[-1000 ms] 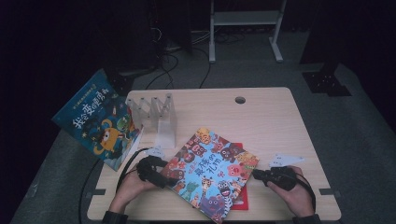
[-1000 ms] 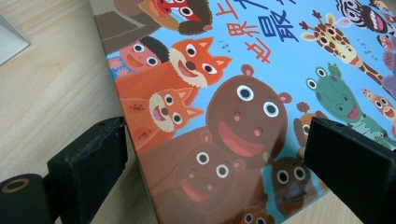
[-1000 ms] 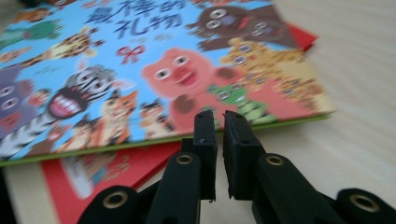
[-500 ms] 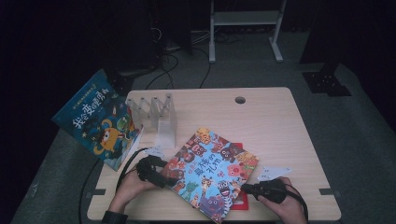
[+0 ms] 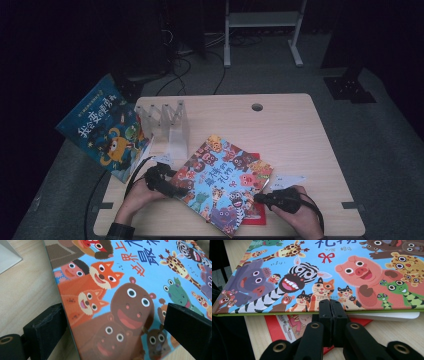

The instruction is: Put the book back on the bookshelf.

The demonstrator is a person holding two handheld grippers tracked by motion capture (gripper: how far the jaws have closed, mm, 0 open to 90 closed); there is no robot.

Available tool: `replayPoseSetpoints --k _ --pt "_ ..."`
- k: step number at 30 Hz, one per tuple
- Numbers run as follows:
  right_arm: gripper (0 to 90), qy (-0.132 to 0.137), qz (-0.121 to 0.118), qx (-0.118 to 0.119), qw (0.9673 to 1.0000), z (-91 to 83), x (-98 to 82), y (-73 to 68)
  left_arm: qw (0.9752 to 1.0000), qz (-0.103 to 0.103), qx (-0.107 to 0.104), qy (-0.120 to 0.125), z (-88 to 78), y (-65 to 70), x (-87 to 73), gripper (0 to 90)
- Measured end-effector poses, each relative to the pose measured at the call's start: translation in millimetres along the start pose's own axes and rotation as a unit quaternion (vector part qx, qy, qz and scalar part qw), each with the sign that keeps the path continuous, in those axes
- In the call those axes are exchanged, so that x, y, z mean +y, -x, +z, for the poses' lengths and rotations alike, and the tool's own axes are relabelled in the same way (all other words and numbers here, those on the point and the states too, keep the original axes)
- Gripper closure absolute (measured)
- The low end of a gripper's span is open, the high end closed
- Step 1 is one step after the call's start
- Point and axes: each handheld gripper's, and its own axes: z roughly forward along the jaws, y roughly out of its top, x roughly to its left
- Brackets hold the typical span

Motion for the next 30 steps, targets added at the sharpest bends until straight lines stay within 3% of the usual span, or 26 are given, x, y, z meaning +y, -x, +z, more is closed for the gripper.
replayPoseSetpoints --k 11,21,30 --pt "87.7 -0.003 -0.008 -0.001 1.0000 5.5 6.0 0.4 0.9996 -0.022 -0.017 0.001 9.2 -11.3 6.6 1.4" --pt "87.9 -0.005 -0.008 0.007 0.9999 10.7 10.8 2.2 0.9996 -0.024 -0.015 -0.007 11.8 -22.7 17.3 1.5" --pt "87.9 -0.013 -0.015 0.005 0.9998 11.5 13.4 1.5 0.9989 -0.034 -0.005 -0.031 11.7 -20.3 26.8 2.2"
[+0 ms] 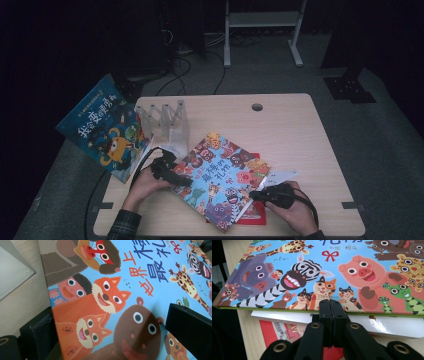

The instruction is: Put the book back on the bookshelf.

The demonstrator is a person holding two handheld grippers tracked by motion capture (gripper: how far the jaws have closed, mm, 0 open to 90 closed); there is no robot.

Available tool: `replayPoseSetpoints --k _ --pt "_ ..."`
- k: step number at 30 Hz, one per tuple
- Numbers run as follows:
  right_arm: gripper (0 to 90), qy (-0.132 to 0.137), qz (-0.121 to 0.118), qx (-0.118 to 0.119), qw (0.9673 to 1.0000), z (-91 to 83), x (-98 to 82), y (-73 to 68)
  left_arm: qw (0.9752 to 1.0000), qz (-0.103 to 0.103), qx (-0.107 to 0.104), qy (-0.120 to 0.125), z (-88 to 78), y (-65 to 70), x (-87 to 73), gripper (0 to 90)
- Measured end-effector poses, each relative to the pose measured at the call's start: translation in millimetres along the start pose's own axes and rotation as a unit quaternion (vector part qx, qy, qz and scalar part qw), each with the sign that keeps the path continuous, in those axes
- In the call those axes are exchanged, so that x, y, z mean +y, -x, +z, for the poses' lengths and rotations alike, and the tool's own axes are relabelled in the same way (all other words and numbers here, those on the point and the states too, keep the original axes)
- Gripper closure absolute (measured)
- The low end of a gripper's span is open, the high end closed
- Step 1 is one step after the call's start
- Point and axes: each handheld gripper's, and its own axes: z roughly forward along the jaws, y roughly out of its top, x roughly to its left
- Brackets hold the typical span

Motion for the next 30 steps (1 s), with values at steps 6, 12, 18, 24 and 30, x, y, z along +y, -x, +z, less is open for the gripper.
replayPoseSetpoints --k 6,12,18,24,30 --pt "87.9 0.002 -0.001 -0.004 1.0000 0.8 0.1 -1.0 1.0000 0.004 0.003 -0.003 -6.4 1.2 0.5 4.7" --pt "87.9 0.002 -0.003 -0.008 1.0000 3.4 2.6 -1.3 0.9999 0.011 0.008 0.002 -19.4 6.5 7.8 5.4" --pt "87.9 -0.001 -0.007 -0.010 0.9999 3.9 3.4 -1.6 0.9996 0.027 0.012 0.003 -32.3 14.6 19.6 5.6" --pt "87.9 -0.001 -0.008 -0.009 0.9999 4.5 3.7 -1.6 0.9988 0.047 0.014 0.011 -48.5 26.5 35.9 6.6" --pt "88.0 0.001 -0.013 -0.003 0.9999 9.5 7.0 -2.6 0.9974 0.067 0.015 0.023 -69.1 37.7 52.6 12.1"
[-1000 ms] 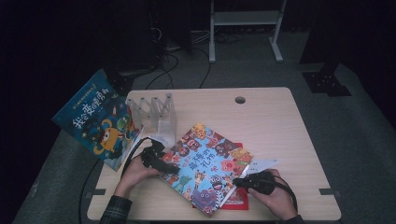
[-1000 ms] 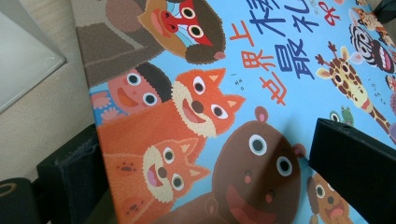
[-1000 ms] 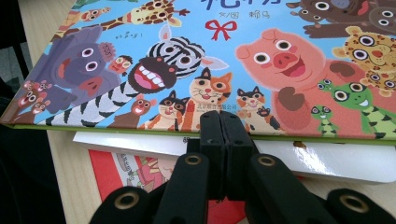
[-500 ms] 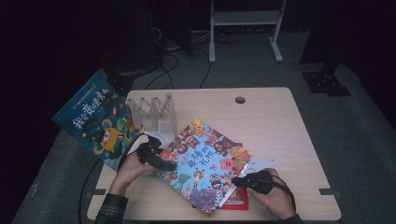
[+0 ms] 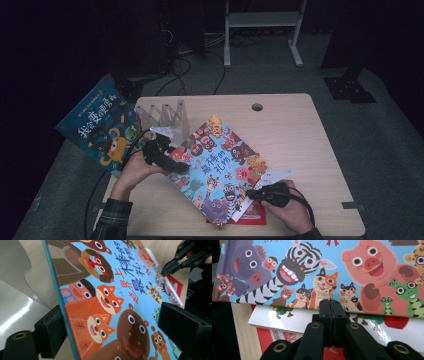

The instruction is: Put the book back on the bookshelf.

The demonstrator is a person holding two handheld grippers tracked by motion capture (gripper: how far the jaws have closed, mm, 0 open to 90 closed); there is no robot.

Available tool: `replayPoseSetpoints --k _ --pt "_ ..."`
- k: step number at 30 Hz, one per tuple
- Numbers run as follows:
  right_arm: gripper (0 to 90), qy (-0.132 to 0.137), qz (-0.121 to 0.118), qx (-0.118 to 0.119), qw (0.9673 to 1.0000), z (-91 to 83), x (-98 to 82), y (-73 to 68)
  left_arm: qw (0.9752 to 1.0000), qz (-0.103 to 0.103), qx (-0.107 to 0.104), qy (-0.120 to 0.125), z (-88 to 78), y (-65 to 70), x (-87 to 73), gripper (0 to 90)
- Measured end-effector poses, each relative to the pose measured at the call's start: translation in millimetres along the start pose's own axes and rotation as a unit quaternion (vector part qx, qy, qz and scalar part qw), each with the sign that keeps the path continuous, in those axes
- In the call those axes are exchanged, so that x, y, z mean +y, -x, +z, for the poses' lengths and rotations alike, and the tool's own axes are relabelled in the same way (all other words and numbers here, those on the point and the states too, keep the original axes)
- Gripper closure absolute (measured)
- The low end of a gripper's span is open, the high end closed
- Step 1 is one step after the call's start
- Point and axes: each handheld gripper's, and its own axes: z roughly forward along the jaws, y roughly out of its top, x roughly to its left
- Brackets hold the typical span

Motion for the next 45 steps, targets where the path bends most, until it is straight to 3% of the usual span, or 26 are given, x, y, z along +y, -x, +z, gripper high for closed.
replayPoseSetpoints --k 9,17,24,31,35,45 --pt "88.5 -0.003 -0.012 0.001 0.9999 6.6 6.4 -2.3 0.9997 0.023 0.000 -0.004 -17.0 9.5 24.6 19.6" --pt "88.9 -0.003 -0.023 -0.006 0.9997 14.4 13.8 -5.8 0.9994 0.027 -0.008 0.020 -34.2 17.4 41.8 30.8" --pt "89.1 0.000 -0.033 -0.007 0.9994 23.3 20.9 -10.7 0.9993 0.038 -0.003 0.006 -44.9 25.4 59.5 38.2" --pt "89.2 0.006 -0.037 0.004 0.9993 31.0 25.6 -16.4 0.9994 0.035 0.002 0.006 -48.5 30.2 70.9 41.6" --pt "89.3 0.008 -0.040 0.003 0.9992 32.4 26.4 -16.6 0.9991 0.042 -0.005 0.010 -50.2 34.9 76.5 45.5" --pt "89.3 0.011 -0.051 -0.007 0.9986 35.5 28.5 -17.9 0.9981 0.061 -0.005 -0.010 -51.5 48.6 97.3 53.4"
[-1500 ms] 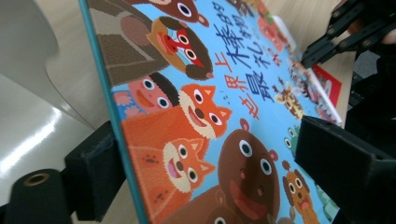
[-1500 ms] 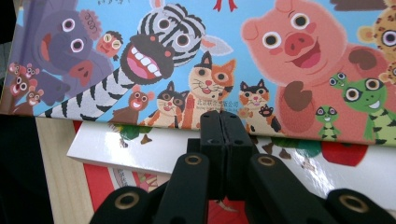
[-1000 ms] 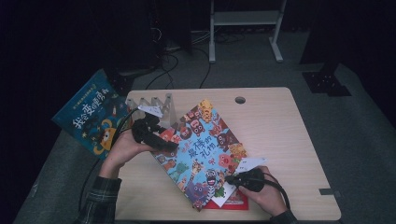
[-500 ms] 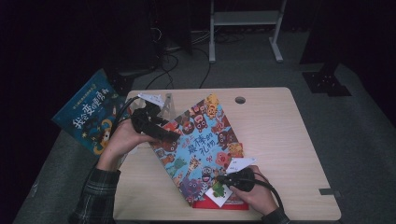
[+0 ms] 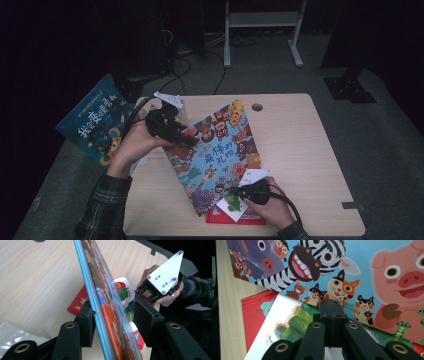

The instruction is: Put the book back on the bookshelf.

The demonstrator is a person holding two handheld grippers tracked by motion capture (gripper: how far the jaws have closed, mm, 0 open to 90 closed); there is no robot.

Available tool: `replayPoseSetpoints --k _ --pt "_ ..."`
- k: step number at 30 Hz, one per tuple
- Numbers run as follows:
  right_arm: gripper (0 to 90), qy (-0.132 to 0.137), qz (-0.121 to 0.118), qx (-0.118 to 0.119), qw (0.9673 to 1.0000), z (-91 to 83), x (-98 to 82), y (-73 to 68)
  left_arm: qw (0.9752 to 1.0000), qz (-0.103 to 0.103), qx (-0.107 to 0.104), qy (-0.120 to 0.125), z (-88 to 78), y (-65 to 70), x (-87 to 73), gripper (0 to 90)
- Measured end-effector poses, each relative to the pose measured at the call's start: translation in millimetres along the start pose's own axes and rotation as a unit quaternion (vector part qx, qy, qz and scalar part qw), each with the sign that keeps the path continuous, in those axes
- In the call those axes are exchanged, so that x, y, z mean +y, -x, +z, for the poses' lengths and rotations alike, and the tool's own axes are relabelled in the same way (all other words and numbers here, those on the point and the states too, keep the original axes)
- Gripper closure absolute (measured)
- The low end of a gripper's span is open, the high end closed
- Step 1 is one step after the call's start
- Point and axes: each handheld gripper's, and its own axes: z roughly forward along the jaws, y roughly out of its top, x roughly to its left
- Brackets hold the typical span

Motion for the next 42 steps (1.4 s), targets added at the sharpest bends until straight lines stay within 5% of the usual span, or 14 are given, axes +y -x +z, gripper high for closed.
replayPoseSetpoints --k 11,23,26,32,37,42 --pt "89.2 0.003 -0.009 -0.008 0.9999 1.3 0.5 -1.3 0.9995 -0.002 0.004 -0.032 8.8 4.9 11.7 69.1" --pt "85.4 0.006 -0.019 -0.021 0.9996 7.3 5.8 -3.0 0.9986 0.008 -0.001 -0.052 1.8 11.8 21.3 75.1" --pt "82.5 0.008 -0.011 -0.021 0.9997 5.6 3.9 -0.1 0.9984 0.014 -0.004 -0.055 -0.7 13.3 21.4 75.7" --pt "72.0 0.010 0.021 -0.061 0.9979 -15.1 -12.0 25.3 0.9983 0.023 -0.002 -0.053 -5.9 15.3 19.1 76.8" --pt "62.9 0.039 0.096 -0.111 0.9885 -51.3 -38.3 61.3 0.9982 0.020 -0.003 -0.057 -10.8 16.8 19.2 79.1" --pt "48.3 0.024 0.159 -0.203 0.9660 -68.5 -59.6 101.7 0.9965 0.037 0.000 -0.075 -13.9 22.8 23.6 80.5"
